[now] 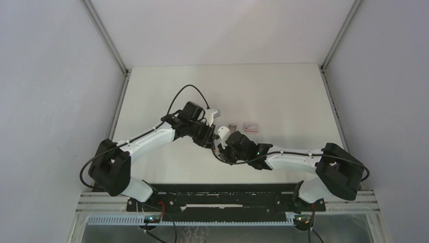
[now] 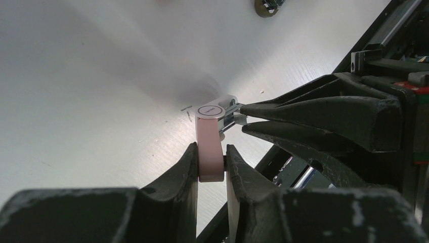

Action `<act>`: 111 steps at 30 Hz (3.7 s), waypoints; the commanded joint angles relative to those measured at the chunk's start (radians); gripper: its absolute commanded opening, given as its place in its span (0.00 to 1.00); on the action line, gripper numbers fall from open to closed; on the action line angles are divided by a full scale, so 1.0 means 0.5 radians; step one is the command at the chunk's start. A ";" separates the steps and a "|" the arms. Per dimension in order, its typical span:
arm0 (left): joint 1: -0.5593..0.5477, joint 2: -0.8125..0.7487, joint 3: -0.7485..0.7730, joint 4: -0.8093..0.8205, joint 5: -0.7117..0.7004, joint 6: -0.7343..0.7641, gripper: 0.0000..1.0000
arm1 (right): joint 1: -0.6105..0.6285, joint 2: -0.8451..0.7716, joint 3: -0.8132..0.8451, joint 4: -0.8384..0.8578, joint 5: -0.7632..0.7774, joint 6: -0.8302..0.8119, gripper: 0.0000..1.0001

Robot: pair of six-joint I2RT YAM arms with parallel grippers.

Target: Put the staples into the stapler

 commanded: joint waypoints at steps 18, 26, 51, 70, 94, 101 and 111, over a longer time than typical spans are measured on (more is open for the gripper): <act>-0.011 0.055 -0.008 -0.019 -0.049 0.012 0.00 | 0.007 0.136 0.086 0.243 0.091 0.026 0.02; -0.006 0.128 0.009 -0.045 -0.072 -0.012 0.00 | 0.010 0.196 0.074 0.335 0.118 0.042 0.02; 0.050 0.184 0.034 -0.081 -0.158 -0.076 0.39 | -0.006 0.244 0.037 0.397 0.170 0.049 0.01; 0.060 0.149 0.034 -0.082 -0.168 -0.075 0.43 | -0.008 0.215 -0.098 0.489 0.176 0.107 0.02; 0.059 0.341 0.294 -0.250 -0.151 0.029 0.21 | -0.006 -0.039 -0.133 0.407 0.186 0.260 0.02; 0.049 0.526 0.549 -0.450 -0.232 0.155 0.24 | -0.028 -0.224 -0.211 0.413 0.177 0.289 0.02; 0.020 0.601 0.748 -0.511 -0.294 0.218 0.32 | -0.103 -0.412 -0.307 0.411 0.148 0.304 0.02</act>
